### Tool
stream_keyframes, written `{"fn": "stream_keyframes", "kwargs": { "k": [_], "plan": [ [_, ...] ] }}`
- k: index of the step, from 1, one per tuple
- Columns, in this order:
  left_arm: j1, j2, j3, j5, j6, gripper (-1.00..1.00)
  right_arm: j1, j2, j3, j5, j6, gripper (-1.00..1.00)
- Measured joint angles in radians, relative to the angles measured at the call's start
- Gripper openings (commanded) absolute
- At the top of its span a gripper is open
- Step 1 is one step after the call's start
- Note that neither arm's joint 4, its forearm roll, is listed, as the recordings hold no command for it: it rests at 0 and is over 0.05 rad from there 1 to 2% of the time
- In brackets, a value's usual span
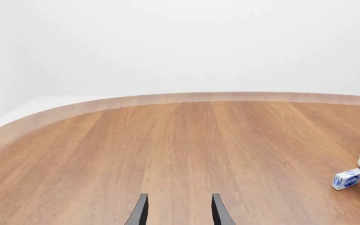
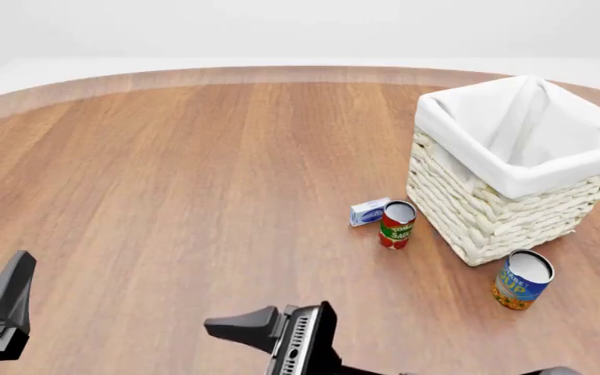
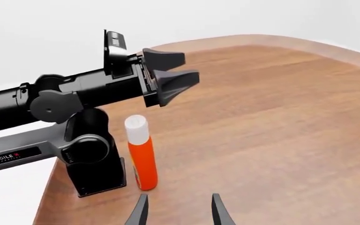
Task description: Pick up the ketchup, and put it in the basket.
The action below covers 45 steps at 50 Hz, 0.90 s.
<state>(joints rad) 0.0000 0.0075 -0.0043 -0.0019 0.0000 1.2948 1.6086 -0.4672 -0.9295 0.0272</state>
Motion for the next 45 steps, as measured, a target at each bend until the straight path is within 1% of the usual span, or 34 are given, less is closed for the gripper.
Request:
{"fn": "stream_keyframes", "kwargs": {
  "k": [32, 45],
  "plan": [
    [0.000, 0.000, 0.000, 0.000, 0.000, 1.00, 0.069, -0.038, 0.031, -0.007, 0.032, 1.00],
    [0.000, 0.000, 0.000, 0.000, 0.000, 1.00, 0.080, -0.058, 0.053, -0.019, 0.038, 1.00]
  ]
}}
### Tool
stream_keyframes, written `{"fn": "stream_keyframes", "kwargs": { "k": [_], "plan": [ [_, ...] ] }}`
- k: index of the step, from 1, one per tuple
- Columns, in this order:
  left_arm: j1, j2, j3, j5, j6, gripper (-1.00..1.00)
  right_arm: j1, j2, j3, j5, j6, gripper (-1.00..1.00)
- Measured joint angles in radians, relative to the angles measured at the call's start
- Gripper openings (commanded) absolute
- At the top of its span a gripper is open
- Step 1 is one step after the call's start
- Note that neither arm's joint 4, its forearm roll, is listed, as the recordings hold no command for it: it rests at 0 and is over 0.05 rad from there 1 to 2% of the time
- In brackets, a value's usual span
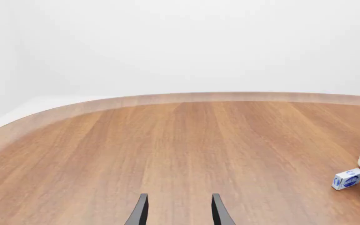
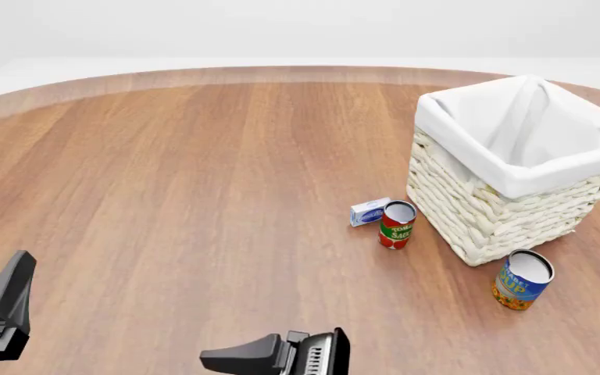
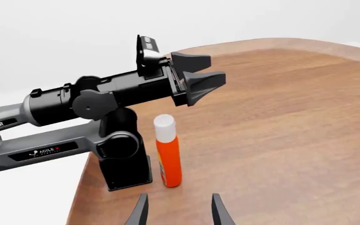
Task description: Pick up the ketchup, and put it in the basket.
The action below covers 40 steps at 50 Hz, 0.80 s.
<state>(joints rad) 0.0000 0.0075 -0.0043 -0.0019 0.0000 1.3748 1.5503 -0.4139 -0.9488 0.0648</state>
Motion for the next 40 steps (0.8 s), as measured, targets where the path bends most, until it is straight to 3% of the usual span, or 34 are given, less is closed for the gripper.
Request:
{"fn": "stream_keyframes", "kwargs": {
  "k": [40],
  "plan": [
    [0.000, 0.000, 0.000, 0.000, 0.000, 1.00, 0.012, 0.074, -0.079, 0.035, 0.004, 1.00]
  ]
}}
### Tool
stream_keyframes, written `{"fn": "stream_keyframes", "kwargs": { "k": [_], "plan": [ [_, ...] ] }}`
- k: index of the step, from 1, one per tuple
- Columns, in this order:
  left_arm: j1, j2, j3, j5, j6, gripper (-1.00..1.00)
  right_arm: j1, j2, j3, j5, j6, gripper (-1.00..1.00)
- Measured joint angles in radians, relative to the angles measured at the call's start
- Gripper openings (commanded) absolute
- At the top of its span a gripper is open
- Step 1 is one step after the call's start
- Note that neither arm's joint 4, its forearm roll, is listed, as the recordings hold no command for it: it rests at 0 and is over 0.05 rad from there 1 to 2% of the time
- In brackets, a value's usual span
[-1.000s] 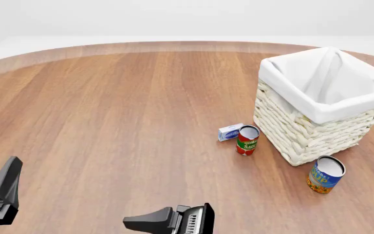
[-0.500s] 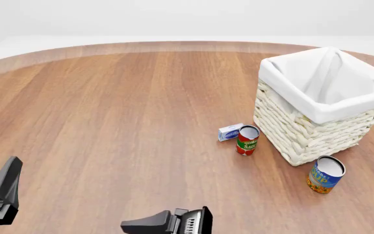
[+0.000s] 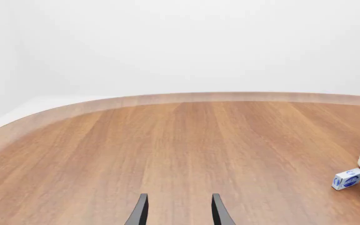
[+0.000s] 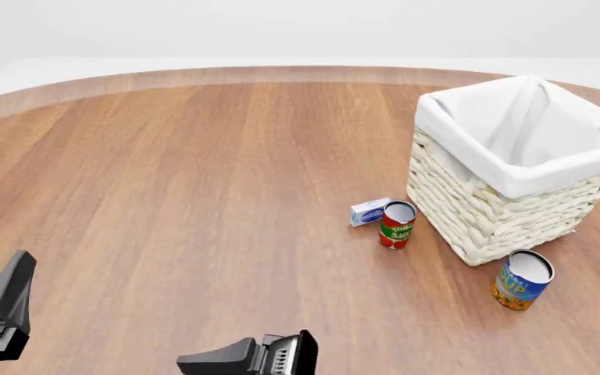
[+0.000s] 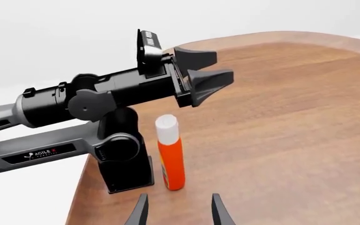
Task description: Pick up the ketchup, and put it in the basket.
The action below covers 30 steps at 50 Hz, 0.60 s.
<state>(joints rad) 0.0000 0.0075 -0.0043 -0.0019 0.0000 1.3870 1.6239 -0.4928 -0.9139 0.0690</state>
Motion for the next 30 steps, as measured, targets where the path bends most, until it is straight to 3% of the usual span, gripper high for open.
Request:
{"fn": "stream_keyframes", "kwargs": {
  "k": [30],
  "plan": [
    [0.000, 0.000, 0.000, 0.000, 0.000, 1.00, -0.020, 0.081, -0.068, 0.000, 0.013, 1.00]
  ]
}}
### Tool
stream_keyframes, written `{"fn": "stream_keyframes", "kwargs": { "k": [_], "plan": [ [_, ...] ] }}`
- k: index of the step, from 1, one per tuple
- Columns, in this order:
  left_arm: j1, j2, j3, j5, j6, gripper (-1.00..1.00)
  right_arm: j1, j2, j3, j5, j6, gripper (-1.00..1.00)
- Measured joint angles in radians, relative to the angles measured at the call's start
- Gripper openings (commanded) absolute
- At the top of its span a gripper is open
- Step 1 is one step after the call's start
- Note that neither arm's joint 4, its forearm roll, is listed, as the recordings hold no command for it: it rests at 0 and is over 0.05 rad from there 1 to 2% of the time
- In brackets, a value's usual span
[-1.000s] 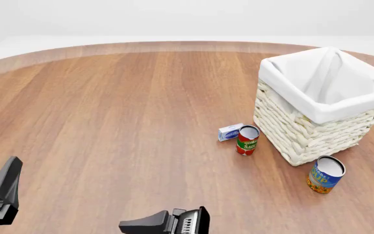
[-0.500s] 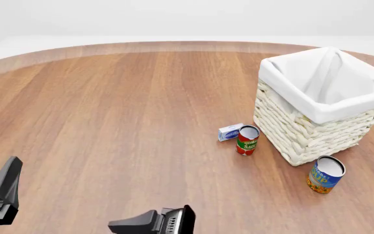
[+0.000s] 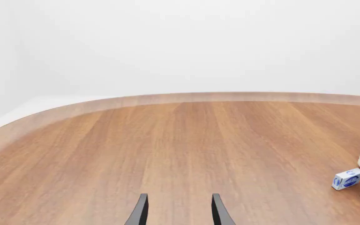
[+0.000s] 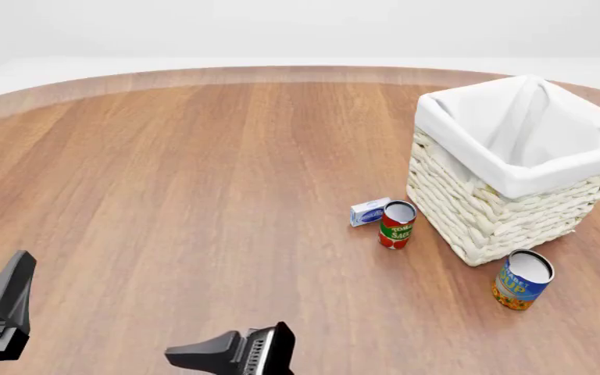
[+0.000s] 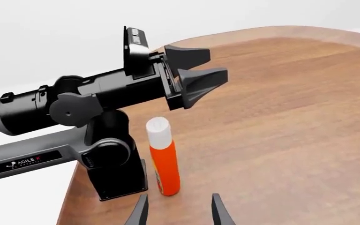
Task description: Pick up the ketchup, and put it in the basket.
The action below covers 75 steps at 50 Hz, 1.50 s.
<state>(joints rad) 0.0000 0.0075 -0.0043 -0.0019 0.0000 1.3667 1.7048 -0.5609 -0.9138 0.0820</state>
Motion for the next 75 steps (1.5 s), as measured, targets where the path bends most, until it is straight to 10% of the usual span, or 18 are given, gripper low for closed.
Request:
{"fn": "stream_keyframes", "kwargs": {
  "k": [75],
  "plan": [
    [0.000, 0.000, 0.000, 0.000, 0.000, 1.00, -0.001, 0.099, -0.116, 0.041, 0.013, 1.00]
  ]
}}
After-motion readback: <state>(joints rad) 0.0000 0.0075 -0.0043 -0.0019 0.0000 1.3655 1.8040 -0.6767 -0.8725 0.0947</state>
